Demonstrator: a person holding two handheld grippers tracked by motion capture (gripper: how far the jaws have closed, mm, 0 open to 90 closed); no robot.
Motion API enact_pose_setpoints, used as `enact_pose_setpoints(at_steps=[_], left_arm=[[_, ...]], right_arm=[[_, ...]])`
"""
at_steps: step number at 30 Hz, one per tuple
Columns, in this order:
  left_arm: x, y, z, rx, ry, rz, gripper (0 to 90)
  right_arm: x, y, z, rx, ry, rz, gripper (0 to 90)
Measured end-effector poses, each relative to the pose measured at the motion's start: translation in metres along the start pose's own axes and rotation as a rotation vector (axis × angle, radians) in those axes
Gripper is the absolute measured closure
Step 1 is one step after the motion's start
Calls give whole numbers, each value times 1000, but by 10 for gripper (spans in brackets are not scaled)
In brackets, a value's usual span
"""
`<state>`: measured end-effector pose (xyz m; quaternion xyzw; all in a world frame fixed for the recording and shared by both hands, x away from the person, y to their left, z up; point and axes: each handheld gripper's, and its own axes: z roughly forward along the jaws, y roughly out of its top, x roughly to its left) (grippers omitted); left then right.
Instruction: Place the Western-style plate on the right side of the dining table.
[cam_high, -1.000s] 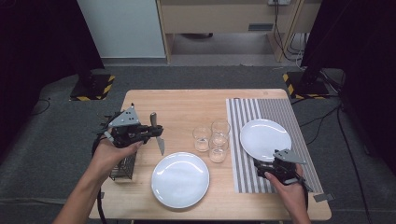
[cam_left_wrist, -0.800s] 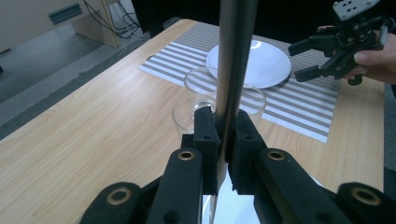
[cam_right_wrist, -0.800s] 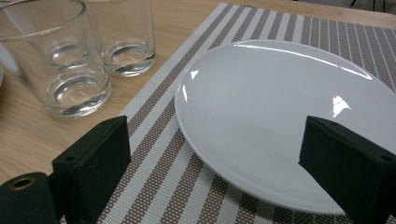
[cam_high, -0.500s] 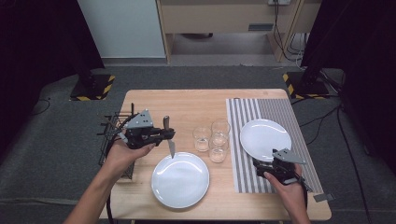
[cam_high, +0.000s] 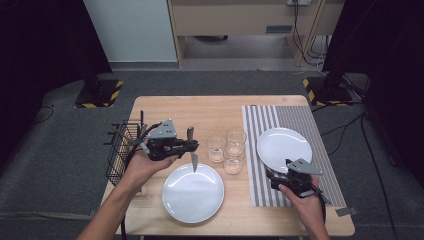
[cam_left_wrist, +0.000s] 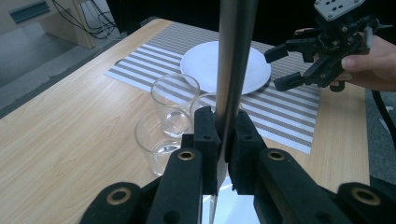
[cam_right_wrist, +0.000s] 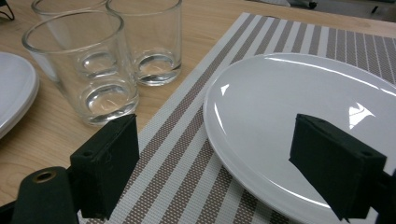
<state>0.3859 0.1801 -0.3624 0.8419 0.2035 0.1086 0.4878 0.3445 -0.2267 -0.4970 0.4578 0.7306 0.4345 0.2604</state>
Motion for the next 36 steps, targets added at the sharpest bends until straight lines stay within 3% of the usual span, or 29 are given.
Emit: enact_pose_setpoints(at_steps=[36], left_arm=[[-22,10,35,5,-65,37,834]], right_arm=[[6,3,0,-4,38,-23,155]])
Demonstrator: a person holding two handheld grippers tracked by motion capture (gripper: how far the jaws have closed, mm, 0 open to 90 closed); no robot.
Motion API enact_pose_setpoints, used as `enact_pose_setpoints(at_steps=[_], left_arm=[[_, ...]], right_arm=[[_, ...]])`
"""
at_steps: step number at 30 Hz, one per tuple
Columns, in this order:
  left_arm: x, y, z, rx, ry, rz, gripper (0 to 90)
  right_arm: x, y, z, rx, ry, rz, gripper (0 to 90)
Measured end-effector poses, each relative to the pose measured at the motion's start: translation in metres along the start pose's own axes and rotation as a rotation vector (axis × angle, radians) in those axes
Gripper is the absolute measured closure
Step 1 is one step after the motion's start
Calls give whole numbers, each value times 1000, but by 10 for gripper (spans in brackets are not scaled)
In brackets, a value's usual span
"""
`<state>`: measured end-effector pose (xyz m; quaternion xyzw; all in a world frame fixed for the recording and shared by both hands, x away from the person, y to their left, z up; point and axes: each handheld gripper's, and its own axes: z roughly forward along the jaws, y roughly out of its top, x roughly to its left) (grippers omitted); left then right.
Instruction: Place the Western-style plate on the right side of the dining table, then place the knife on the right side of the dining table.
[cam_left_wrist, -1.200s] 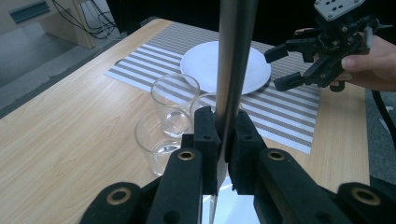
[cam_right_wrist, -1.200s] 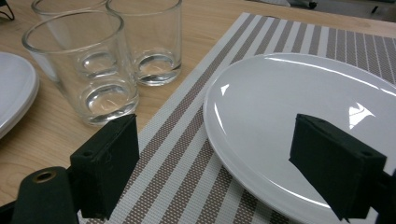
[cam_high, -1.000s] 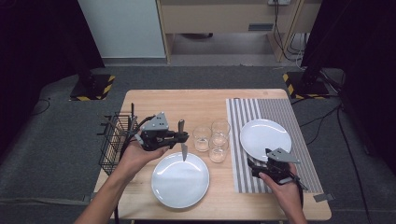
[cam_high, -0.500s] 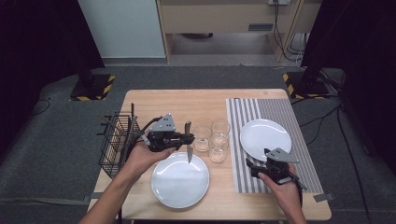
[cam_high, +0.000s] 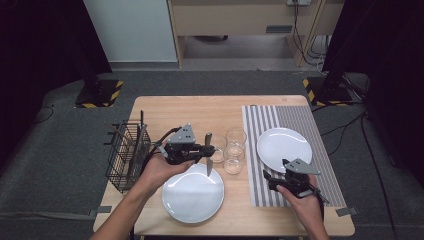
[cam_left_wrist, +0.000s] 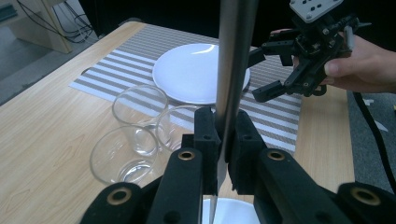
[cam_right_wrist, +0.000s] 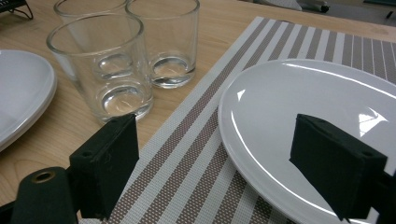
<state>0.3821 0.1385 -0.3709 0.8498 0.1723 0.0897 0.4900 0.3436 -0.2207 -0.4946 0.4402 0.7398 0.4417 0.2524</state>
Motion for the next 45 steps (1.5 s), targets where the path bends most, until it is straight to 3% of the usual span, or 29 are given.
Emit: enact_pose_setpoints(at_steps=[11,31,45], left_arm=[[-2,1,6,-19,-1,1,833],[-5,-1,7,-31,6,0,833],[-9,-8,7,-22,-7,4,833]], right_arm=[[12,13,-4,-17,60,-51,153],[48,44,-2,12,227,-193,301],[66,48,8,30,321,-224,406]])
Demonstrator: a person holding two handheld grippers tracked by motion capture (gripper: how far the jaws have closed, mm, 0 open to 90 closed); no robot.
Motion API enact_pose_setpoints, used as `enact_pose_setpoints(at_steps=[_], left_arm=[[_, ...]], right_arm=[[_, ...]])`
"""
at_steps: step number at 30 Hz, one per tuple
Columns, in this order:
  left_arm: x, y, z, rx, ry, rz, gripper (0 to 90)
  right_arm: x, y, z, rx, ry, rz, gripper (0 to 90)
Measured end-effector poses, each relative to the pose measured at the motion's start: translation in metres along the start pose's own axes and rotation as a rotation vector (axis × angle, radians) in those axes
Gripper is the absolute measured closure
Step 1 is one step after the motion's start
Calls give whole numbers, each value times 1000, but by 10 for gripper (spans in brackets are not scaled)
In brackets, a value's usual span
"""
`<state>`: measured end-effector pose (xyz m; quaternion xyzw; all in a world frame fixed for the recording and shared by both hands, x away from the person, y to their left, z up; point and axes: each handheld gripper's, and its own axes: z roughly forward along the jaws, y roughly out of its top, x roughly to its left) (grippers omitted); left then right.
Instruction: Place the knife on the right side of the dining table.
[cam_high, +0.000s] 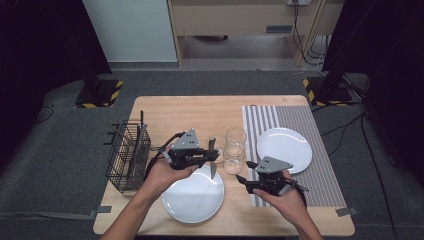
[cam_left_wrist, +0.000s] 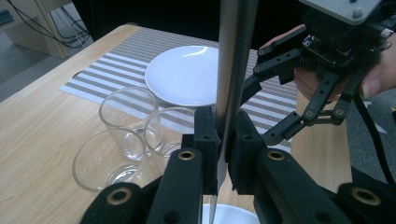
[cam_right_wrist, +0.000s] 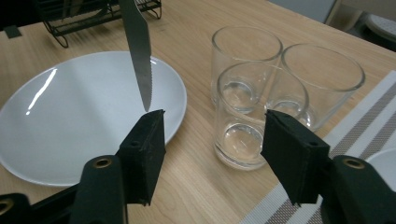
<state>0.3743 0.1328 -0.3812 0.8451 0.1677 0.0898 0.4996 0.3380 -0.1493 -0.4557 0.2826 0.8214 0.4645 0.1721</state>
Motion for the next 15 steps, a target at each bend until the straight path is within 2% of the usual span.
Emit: enact_pose_setpoints(at_steps=[9,15], left_arm=[[1,-3,-6,-15,-16,-8,833],[1,-2,-9,-28,-22,-13,833]], right_arm=[[7,10,9,5,69,-29,475],[11,16,15,13,92,-46,493]])
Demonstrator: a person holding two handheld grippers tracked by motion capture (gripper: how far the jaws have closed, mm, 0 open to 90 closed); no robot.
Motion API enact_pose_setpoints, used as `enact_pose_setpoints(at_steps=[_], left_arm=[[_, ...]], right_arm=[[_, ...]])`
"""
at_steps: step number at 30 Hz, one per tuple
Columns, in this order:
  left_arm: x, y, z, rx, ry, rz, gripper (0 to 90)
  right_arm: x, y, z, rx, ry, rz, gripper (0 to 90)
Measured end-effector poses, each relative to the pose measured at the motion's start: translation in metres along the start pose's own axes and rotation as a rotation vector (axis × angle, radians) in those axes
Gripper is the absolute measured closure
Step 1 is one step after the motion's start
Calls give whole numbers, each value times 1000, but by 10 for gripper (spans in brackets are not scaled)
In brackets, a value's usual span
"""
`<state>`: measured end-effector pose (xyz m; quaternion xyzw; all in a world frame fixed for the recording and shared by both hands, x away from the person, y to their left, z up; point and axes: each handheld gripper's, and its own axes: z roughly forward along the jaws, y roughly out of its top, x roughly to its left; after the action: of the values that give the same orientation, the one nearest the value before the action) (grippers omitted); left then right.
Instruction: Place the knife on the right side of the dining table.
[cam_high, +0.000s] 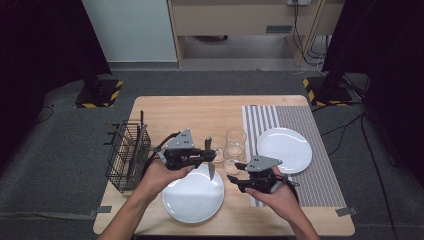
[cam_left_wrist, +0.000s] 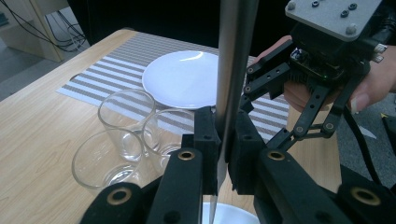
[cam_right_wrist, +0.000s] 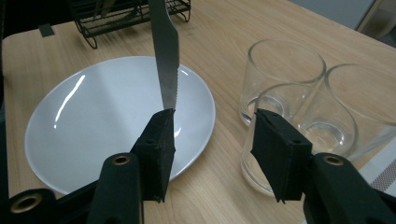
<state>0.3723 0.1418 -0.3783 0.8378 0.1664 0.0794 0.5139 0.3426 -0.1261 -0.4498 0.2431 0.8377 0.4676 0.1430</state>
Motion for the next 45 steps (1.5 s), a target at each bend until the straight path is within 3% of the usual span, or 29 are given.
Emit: enact_pose_setpoints(at_steps=[21,36,45], left_arm=[[-3,2,-5,2,-3,7,833],[-3,-5,-5,3,-17,4,833],[-3,-4,-4,10,-28,19,833]], right_arm=[[8,12,10,0,66,-51,599],[1,28,-6,-30,68,-55,648],[-3,29,-8,0,80,-55,620]])
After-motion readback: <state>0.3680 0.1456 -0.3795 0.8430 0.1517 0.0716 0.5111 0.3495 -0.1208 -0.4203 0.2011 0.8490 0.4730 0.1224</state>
